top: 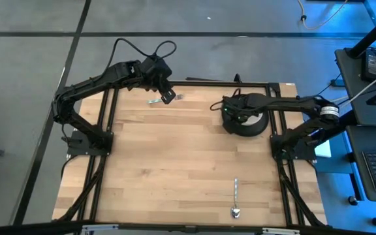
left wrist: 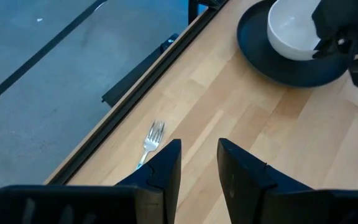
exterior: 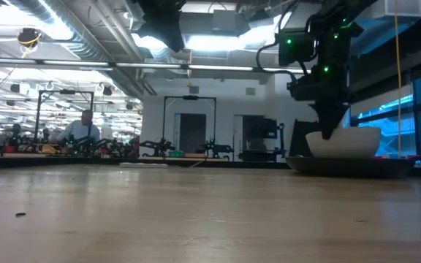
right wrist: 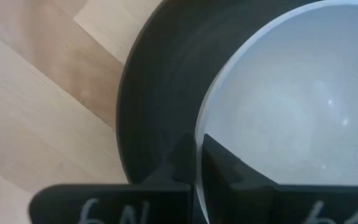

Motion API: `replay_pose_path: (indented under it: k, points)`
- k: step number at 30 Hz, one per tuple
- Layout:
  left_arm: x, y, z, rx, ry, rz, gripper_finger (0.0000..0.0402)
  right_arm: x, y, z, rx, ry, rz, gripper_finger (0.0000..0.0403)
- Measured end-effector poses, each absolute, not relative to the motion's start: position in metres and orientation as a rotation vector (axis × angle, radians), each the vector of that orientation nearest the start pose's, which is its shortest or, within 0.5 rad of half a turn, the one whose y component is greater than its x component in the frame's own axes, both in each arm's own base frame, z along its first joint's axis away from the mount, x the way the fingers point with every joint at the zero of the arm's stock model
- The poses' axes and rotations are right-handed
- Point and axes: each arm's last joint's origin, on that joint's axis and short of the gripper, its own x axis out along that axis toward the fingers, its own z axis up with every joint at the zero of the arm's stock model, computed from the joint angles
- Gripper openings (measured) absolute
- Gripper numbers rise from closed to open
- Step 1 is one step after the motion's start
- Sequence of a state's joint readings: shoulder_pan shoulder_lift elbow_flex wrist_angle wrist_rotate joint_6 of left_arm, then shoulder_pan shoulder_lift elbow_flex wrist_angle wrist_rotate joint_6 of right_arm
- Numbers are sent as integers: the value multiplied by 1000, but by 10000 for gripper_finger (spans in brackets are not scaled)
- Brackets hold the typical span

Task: Set table place
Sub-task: Put the white bowl on top of the black plate

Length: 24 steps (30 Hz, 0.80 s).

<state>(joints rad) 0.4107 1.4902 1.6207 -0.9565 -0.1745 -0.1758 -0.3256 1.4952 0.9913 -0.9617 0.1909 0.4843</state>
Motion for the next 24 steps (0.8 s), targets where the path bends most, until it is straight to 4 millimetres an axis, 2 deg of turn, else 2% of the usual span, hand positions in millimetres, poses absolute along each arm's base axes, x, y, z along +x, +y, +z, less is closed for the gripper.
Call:
replay_pose_path:
  k: [11, 24]
  points:
    - [272, 124, 387, -257, 783, 623, 98, 242, -87, 200, 474, 1371, -756, 13]
    - [272, 124, 387, -258, 783, 623, 98, 242, -88, 200, 493, 1355, -780, 54]
